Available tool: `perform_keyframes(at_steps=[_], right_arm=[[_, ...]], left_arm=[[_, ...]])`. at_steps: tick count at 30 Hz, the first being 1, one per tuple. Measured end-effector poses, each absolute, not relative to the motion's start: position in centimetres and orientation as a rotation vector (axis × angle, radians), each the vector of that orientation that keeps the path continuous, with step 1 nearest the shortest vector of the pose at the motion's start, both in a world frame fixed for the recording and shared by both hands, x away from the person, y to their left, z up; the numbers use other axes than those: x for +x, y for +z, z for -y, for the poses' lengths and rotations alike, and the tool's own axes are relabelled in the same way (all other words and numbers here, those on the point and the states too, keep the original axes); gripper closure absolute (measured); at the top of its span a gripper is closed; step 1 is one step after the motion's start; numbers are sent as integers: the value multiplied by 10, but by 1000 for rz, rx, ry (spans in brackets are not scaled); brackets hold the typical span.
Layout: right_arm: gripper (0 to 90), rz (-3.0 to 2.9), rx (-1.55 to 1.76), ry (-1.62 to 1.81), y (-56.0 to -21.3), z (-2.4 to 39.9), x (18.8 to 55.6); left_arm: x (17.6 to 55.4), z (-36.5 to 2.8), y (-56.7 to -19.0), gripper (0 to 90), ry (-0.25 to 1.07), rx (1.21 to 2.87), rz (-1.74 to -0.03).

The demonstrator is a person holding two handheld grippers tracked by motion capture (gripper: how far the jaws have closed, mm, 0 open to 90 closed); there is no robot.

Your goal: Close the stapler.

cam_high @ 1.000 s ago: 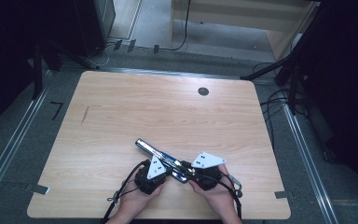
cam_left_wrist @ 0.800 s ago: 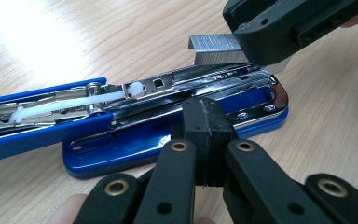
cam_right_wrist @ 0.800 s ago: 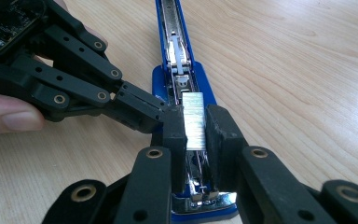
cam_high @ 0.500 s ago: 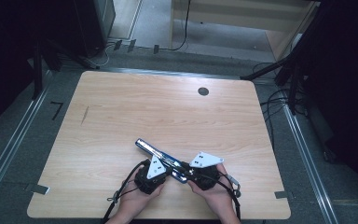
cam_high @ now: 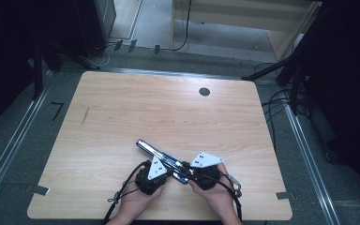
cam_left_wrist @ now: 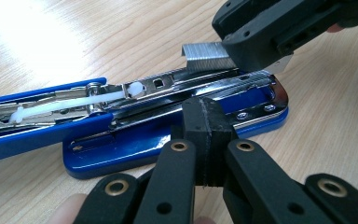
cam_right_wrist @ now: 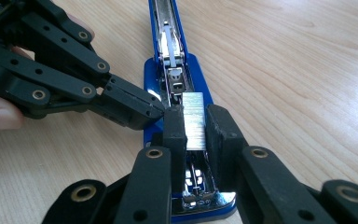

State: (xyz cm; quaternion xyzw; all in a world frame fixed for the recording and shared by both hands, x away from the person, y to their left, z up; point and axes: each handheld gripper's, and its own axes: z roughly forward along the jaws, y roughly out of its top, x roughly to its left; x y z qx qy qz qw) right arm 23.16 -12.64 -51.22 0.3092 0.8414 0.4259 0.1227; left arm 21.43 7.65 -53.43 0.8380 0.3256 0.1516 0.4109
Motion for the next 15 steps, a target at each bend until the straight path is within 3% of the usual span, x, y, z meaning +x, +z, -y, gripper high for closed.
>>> perform_keyframes(at_steps=[15], right_arm=[[800, -2466, 886, 1245, -512, 124, 232]], left_arm=[[214, -76, -534, 900, 383, 2109, -819]])
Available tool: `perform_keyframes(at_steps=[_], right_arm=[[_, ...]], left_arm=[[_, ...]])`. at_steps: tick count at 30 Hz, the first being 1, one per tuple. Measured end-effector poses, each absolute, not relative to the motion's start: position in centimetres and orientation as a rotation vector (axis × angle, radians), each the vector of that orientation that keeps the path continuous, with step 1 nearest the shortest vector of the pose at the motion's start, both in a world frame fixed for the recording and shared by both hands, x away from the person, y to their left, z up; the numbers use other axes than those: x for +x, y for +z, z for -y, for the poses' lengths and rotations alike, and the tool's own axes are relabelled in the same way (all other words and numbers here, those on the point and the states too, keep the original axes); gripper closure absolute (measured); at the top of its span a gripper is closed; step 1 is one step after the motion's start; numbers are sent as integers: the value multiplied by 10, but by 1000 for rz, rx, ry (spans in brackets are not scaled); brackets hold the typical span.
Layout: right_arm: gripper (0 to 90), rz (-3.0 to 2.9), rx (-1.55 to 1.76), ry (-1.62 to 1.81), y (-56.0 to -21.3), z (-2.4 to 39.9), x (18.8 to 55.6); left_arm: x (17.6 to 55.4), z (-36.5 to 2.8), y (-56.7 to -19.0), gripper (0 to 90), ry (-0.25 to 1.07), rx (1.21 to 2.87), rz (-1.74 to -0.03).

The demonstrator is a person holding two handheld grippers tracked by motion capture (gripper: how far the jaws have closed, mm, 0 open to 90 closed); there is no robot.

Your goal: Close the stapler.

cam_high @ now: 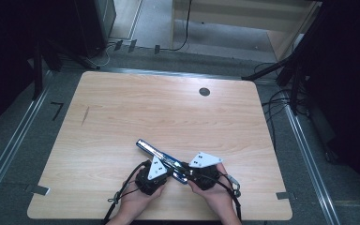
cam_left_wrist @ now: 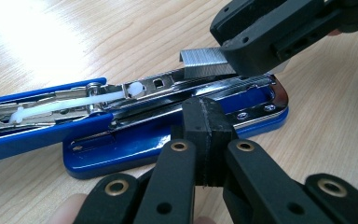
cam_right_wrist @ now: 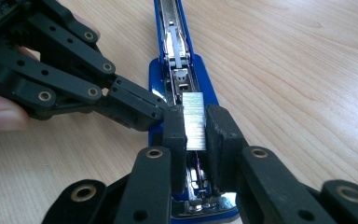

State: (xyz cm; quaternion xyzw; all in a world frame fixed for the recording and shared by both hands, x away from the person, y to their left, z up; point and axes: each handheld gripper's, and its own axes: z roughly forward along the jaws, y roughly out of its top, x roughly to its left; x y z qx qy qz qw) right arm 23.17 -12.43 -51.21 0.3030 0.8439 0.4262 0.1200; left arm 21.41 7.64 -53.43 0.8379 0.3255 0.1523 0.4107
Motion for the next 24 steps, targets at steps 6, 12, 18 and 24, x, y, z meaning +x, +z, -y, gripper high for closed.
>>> perform_keyframes(at_steps=[6, 12, 18, 24], right_arm=[[800, -2467, 892, 1246, -512, 126, 232], [800, -2476, 891, 1248, -512, 126, 232], [800, -2480, 885, 1248, -512, 126, 233], [800, -2511, 889, 1248, -511, 126, 234]], left_arm=[[214, -76, -534, 900, 383, 2110, -819], [214, -76, -534, 900, 383, 2110, -820], [214, -76, -534, 900, 383, 2110, -819], [214, -76, -534, 900, 383, 2110, -819]])
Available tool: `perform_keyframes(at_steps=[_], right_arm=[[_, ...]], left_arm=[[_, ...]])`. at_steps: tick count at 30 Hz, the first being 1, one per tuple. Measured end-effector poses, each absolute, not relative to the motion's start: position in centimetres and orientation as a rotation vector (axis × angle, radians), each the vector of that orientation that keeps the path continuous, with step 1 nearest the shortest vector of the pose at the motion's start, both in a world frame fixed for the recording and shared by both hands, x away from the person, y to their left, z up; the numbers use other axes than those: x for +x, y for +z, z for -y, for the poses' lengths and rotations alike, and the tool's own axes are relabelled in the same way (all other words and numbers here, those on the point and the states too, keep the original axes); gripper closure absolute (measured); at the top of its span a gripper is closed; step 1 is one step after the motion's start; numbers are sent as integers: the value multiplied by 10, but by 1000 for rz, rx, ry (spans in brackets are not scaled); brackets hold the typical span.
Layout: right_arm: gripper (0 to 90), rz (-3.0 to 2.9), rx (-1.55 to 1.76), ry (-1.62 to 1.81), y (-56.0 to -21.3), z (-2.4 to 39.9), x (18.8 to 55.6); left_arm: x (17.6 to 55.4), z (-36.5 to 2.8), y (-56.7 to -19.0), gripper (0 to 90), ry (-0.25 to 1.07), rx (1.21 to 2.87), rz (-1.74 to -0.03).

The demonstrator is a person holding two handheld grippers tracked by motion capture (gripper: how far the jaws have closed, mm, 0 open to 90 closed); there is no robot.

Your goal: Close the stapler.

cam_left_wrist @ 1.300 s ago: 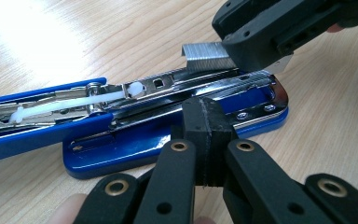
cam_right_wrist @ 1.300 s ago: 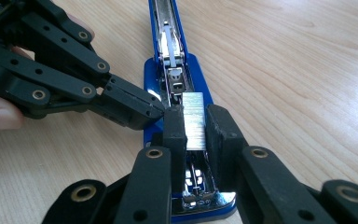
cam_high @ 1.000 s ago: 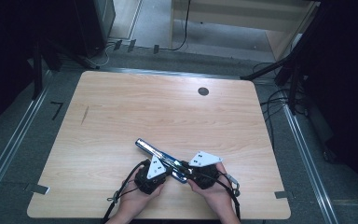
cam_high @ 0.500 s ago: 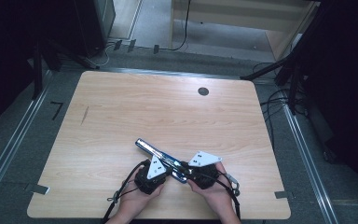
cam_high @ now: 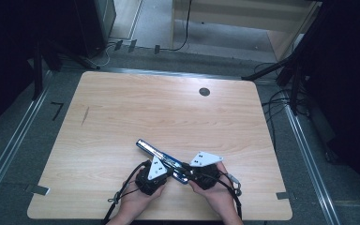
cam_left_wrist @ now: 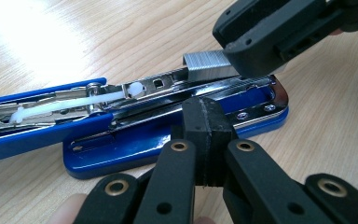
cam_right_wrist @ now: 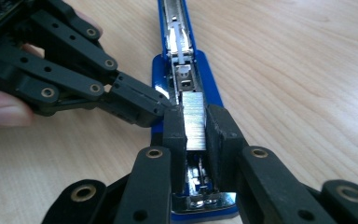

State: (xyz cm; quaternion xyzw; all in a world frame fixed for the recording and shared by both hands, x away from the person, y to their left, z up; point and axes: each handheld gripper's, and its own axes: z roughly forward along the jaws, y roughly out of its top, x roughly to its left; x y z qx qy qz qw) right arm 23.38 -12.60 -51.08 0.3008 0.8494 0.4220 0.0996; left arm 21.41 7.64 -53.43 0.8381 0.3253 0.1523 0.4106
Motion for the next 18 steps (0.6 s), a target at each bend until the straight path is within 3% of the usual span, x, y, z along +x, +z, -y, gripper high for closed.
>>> perform_keyframes(at_steps=[18], right_arm=[[799, -2560, 847, 1162, -501, 127, 240]], left_arm=[[214, -76, -534, 900, 382, 2108, -820]])
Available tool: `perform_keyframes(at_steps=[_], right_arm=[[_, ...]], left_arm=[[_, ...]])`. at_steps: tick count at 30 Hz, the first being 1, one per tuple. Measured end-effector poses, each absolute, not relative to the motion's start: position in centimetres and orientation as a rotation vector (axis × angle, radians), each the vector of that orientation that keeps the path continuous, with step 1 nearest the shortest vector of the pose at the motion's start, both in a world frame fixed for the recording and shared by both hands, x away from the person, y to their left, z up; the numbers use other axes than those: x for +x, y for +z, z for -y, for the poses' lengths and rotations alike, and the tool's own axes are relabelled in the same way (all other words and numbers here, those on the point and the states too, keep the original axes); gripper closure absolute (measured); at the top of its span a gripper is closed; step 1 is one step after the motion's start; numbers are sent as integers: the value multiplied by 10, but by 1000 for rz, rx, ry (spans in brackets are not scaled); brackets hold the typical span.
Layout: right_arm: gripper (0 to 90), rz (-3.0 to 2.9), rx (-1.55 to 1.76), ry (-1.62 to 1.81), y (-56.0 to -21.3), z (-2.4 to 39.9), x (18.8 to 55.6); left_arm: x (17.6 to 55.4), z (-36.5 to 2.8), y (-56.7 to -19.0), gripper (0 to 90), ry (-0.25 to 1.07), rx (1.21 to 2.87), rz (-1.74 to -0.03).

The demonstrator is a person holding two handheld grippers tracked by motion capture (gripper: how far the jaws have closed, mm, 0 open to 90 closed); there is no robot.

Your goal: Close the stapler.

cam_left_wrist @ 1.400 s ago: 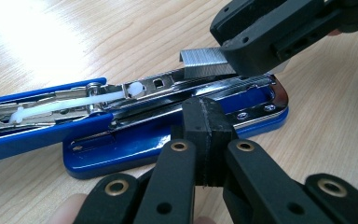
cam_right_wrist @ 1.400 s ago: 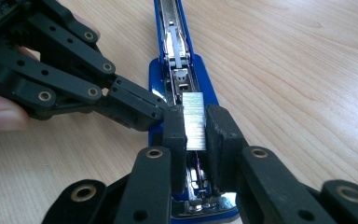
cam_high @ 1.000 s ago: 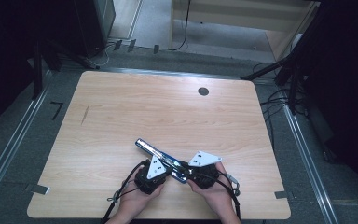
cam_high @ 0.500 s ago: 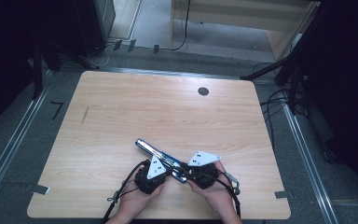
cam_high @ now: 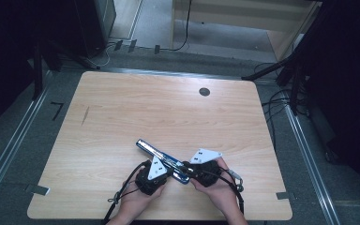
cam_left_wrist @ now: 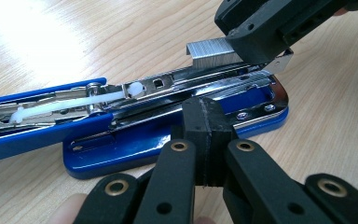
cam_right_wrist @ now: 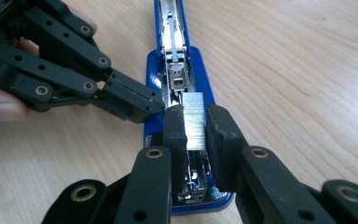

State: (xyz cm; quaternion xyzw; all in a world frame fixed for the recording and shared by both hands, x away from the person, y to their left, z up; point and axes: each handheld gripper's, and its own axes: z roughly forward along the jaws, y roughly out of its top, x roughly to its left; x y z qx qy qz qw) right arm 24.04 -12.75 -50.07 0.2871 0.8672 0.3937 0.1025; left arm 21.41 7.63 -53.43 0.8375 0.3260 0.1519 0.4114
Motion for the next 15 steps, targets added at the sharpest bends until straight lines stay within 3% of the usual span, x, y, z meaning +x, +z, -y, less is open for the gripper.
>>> perform_keyframes(at_steps=[15], right_arm=[[800, -2633, 845, 1088, -496, 124, 245]], left_arm=[[215, -77, -534, 900, 383, 2112, -817]])
